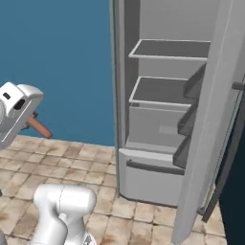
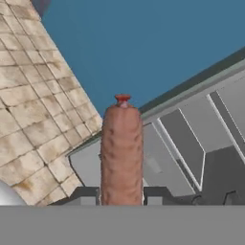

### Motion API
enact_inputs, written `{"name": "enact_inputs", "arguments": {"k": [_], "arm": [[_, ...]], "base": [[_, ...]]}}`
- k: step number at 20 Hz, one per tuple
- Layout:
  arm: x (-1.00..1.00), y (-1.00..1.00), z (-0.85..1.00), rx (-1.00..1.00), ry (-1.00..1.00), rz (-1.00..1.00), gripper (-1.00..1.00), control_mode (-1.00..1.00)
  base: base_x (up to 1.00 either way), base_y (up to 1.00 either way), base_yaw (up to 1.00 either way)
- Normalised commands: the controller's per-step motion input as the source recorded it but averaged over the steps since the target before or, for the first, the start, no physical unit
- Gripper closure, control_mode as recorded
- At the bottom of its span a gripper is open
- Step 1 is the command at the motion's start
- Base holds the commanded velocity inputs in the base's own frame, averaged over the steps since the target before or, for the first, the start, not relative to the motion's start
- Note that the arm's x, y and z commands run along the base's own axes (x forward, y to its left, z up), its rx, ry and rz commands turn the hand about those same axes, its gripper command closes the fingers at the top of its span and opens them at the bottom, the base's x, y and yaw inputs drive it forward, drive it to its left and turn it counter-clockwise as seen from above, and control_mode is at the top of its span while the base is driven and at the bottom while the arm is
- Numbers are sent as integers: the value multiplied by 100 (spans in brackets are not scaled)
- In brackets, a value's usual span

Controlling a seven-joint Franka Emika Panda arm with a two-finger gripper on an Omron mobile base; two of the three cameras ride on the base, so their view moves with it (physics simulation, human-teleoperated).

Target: Move the hot dog bun to the plate on the dining table and place the condiment next to that plate. Then navigate to the fridge and take the sausage and place it on the plate as well.

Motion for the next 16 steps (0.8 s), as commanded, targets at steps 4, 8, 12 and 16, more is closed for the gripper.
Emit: {"name": "enact_inputs", "arguments": {"k": [4,8,12,16], "arm": [[0,0,0,0,0,0,100,100],[0,0,0,0,0,0,100,100],[0,0,0,0,0,0,100,100],[0,0,0,0,0,0,100,100]], "base": [[-69,25,65],[-69,25,65],[-77,25,62],[-87,29,59]]}}
